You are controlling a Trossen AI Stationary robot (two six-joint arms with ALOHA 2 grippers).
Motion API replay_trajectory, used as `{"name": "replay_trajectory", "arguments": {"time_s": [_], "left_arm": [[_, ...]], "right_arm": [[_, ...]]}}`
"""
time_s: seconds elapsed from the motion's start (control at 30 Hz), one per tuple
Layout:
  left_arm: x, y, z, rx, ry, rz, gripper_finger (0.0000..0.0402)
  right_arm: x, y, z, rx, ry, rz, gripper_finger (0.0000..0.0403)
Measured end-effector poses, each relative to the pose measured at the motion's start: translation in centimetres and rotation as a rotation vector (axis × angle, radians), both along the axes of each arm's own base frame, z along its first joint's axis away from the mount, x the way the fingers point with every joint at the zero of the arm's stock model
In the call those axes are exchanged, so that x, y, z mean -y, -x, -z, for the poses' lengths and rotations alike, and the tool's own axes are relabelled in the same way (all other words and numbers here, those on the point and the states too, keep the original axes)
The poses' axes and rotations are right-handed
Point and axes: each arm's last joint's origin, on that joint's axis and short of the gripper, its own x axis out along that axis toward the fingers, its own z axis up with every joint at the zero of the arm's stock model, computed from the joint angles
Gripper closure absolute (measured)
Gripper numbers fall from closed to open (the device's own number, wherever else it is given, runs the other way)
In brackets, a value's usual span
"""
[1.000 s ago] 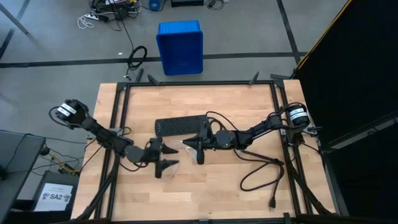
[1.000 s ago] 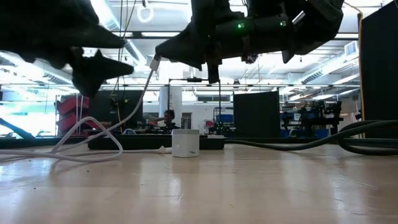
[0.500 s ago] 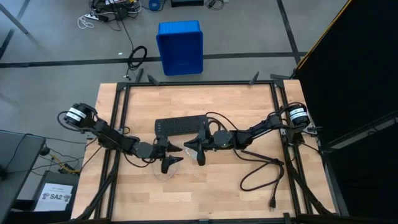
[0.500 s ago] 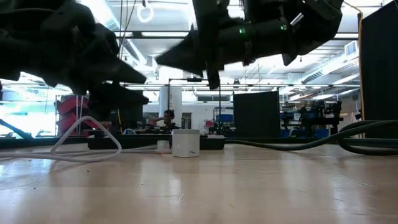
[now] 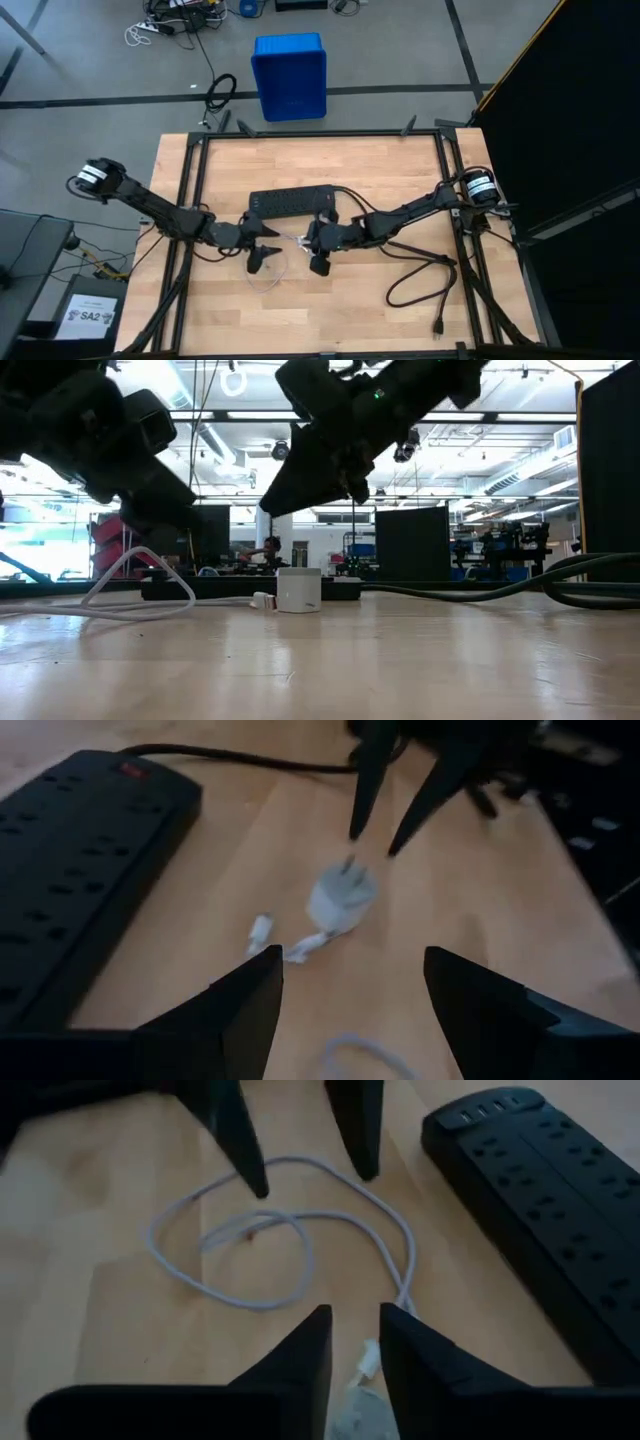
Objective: Insert USB
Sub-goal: Insert the charger cable into the charger adapter
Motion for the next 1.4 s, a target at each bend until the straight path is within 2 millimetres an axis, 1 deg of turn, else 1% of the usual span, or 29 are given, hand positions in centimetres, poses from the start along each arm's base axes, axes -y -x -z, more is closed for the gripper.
{"name": "replay_trajectory", "arguments": {"time_s": [0.17,0.23,0.3,0.37,0.53,0.7,0.77,0.87,0.97,1.13,1.4], "left_arm": [[0.0,0.0,-0.1,0.001,-0.073,0.020,0.0172],[0.0,-0.1,-0.4,0.005,-0.080,0.024,0.0172],[0.1,-0.3,-0.6,0.012,-0.078,0.024,0.0172],[0.1,-0.3,-0.6,0.012,-0.083,0.027,0.0172],[0.1,-0.2,-0.4,-0.009,-0.103,0.037,0.0172],[0.1,-0.2,-0.3,-0.014,-0.102,0.036,0.0172],[0.1,-0.2,-0.3,-0.016,-0.100,0.037,0.0172],[0.1,-0.1,-0.3,-0.020,-0.092,0.033,0.0172],[0.1,-0.1,-0.2,-0.031,-0.081,0.028,0.0172],[0.1,-0.1,-0.2,-0.031,-0.080,0.025,0.0172],[0.1,-0.1,-0.2,-0.029,-0.081,0.023,0.0172]], "right_arm": [[0.2,0.0,0.0,-0.033,-0.026,0.009,0.0309],[0.2,-0.5,0.5,-0.013,-0.036,0.012,0.0305],[0.1,-0.7,1.4,-0.028,-0.030,0.008,0.0305],[-0.1,-1.6,1.8,-0.051,-0.030,0.000,0.0305],[-0.7,-3.6,2.9,-0.213,-0.020,-0.030,0.0306],[-0.7,-5.3,2.2,-0.280,-0.007,-0.023,0.0307],[-0.5,-5.6,2.6,-0.338,0.001,-0.022,0.0308],[0.1,-5.3,2.9,-0.419,0.007,-0.009,0.0309],[0.6,-5.1,3.2,-0.456,-0.001,0.017,0.0307],[1.1,-5.6,3.1,-0.428,-0.057,0.002,0.0309],[1.4,-5.8,3.1,-0.412,-0.072,-0.001,0.0304]]}}
